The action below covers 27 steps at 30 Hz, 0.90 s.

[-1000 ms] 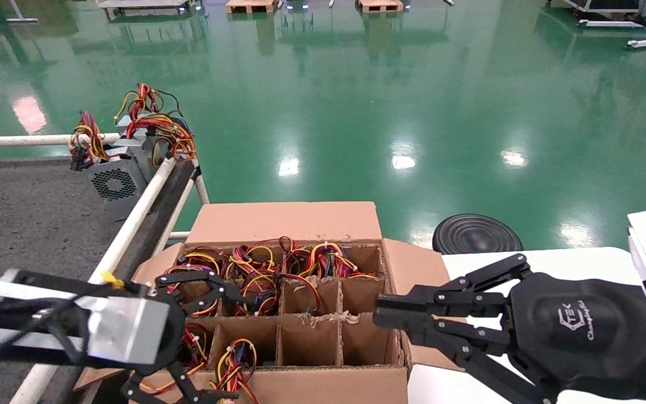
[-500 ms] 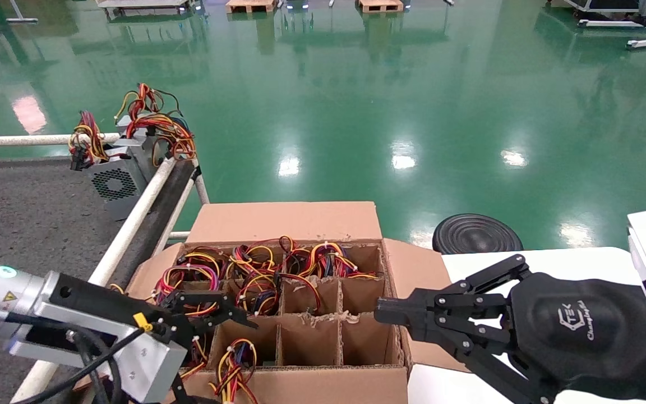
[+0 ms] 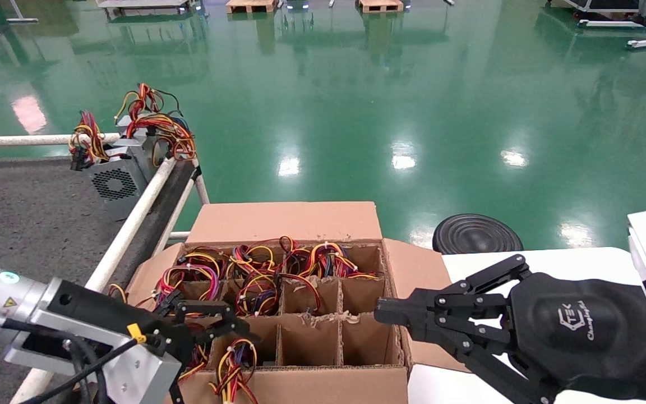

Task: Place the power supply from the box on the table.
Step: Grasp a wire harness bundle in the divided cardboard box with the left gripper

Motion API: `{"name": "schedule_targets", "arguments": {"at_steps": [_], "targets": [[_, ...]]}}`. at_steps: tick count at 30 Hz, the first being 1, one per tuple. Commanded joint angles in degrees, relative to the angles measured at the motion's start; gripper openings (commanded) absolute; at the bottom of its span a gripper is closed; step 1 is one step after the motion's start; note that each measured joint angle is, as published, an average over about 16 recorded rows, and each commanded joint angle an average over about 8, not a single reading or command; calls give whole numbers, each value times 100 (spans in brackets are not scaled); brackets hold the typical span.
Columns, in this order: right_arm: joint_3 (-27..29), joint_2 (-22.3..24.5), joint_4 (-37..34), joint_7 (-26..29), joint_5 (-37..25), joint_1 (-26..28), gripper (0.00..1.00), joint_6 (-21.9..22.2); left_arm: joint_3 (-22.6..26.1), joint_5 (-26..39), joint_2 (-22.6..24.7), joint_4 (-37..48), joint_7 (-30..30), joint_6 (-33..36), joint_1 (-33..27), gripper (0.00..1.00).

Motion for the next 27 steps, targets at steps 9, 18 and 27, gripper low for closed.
{"name": "schedule_targets", "arguments": {"at_steps": [9, 18, 27], "targets": [[0, 0, 0, 0, 0, 0, 0, 0, 400, -249, 49, 351, 301, 55, -154, 100], [0, 0, 0, 0, 0, 0, 0, 0, 705, -342, 108, 612, 501, 96, -302, 100], [0, 0, 0, 0, 0, 0, 0, 0, 903, -378, 177, 788, 626, 124, -405, 100]]}}
